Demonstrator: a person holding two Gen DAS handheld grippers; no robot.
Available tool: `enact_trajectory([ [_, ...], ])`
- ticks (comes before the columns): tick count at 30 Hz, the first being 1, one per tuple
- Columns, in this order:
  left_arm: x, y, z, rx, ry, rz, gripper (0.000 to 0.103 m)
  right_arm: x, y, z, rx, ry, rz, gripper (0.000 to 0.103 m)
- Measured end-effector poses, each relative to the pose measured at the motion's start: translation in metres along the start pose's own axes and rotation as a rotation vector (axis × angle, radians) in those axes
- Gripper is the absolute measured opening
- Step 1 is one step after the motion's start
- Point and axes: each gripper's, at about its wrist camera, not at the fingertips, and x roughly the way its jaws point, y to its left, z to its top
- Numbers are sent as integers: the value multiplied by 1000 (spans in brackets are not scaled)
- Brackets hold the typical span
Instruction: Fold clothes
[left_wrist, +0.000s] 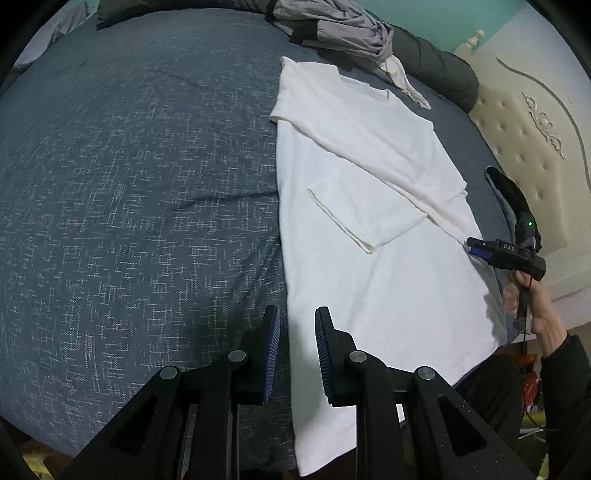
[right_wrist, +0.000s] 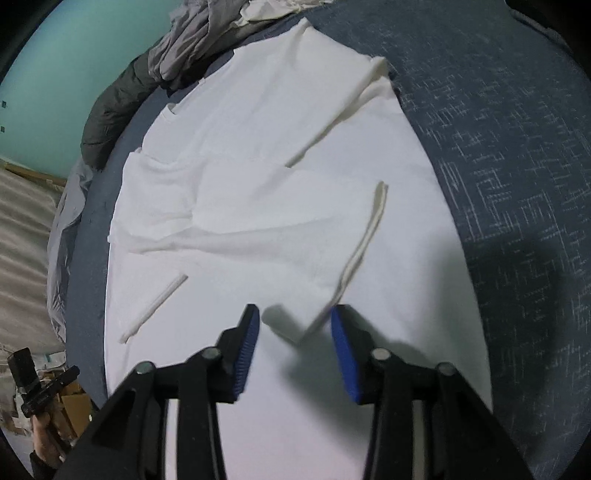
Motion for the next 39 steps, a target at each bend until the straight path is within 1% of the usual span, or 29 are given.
enact_trajectory([
  [1,0,2,0,-3,-1,1,21,0,2,0,-10,-5,-1,12],
  [3,0,6,1,-11,-3,2,21,-4,3,-2,-15,-11,5,4],
  [4,0,7,1,-13,-3,2,21,-8,2,-2,-13,-16,12,3],
  [7,-1,10,0,-17,-5,0,21,-18,1,-3,-7,-33,32,2],
  [10,-1,10,-1,-16,-6,-2,21,-30,2,-5,-28,-36,32,2],
  [12,-1,10,-1,-17,-6,-4,21,-35,0,-5,-22,-40,35,2],
  [15,-1,10,-2,-19,-6,-9,21,-26,1,-10,-37,-7,-3,2],
  [17,-2,8,-2,-18,-6,-11,21,-17,0,-19,-30,24,3,2],
  [19,-2,6,-2,-16,-5,-14,21,-11,1,-25,-25,29,10,2],
  [23,-5,6,-1,-13,-6,-16,21,-10,-1,-31,5,26,11,4],
  [26,-7,8,-1,-16,-8,-21,22,-26,-4,-30,-6,-24,-21,5],
  [29,-2,9,-1,-24,2,-21,22,-41,-14,-27,9,-58,-36,13],
  [31,4,10,-3,-31,15,-23,25,-50,-18,-27,9,-68,-43,26],
  [33,10,9,-6,-34,32,-25,29,-57,-19,-30,-24,-54,-65,26],
  [35,16,7,-10,-34,53,-22,29,-65,-21,-36,-65,-36,-98,26],
  [37,21,5,-15,-31,75,-17,30,-72,-25,-43,-84,-16,-101,27],
  [38,24,4,-18,-31,86,-15,30,-77,-29,-48,-91,0,-93,28],
  [39,27,2,-22,-31,96,-17,31,-80,-31,-54,-98,13,-93,36],
])
